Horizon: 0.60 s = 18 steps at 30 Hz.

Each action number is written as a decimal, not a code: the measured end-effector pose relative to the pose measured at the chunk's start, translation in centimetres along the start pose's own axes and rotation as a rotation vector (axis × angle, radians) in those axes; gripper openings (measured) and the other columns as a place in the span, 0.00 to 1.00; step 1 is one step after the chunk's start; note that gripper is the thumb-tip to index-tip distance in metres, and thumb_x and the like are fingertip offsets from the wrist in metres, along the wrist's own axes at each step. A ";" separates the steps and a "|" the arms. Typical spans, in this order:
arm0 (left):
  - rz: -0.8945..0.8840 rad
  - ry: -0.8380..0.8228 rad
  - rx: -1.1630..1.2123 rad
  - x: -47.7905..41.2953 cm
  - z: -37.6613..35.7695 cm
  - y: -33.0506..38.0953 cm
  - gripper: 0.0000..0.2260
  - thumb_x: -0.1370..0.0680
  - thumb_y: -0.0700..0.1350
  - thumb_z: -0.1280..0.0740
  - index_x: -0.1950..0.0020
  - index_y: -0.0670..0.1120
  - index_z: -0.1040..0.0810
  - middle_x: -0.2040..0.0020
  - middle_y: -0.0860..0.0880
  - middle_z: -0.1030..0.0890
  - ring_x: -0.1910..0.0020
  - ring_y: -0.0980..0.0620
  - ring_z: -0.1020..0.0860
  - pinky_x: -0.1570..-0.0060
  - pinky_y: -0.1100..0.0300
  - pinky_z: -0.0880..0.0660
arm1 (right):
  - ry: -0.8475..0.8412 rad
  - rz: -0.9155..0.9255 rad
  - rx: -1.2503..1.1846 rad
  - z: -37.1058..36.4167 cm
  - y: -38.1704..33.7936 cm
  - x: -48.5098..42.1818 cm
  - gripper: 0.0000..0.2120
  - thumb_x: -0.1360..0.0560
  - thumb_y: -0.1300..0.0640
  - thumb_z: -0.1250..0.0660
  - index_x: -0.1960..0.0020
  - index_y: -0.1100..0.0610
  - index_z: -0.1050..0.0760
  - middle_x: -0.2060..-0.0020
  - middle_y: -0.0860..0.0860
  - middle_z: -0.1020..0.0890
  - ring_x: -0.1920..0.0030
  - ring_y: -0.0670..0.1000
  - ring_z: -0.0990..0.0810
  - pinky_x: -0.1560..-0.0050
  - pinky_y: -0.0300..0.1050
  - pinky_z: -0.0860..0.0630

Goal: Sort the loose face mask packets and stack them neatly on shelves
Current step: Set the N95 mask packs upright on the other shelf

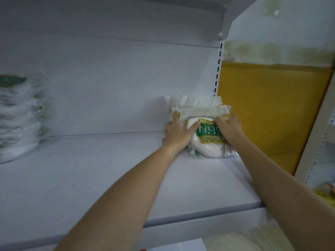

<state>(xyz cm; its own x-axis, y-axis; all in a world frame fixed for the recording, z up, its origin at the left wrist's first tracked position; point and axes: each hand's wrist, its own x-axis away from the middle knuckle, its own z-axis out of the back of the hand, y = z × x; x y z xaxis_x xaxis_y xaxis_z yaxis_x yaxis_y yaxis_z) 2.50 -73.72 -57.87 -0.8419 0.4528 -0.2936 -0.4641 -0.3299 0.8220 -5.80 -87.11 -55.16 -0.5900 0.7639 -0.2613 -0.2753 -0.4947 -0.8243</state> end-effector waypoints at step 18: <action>-0.195 0.626 -0.719 9.3 34.4 -8.1 0.26 0.20 0.50 0.39 0.24 0.47 0.42 0.25 0.39 0.47 0.26 0.40 0.47 0.29 0.48 0.45 | -0.577 0.606 -0.278 -20.4 -23.1 17.3 0.29 0.23 0.43 0.40 0.25 0.49 0.44 0.30 0.57 0.40 0.32 0.56 0.33 0.34 0.45 0.39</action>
<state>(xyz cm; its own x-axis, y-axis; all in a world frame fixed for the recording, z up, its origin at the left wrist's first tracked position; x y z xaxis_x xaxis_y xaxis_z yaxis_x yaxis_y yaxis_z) 7.89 -38.31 -50.47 -0.6301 0.0991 -0.7702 -0.4931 -0.8173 0.2982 5.85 -53.99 -50.91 -0.8866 0.0375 -0.4610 0.3596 -0.5708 -0.7381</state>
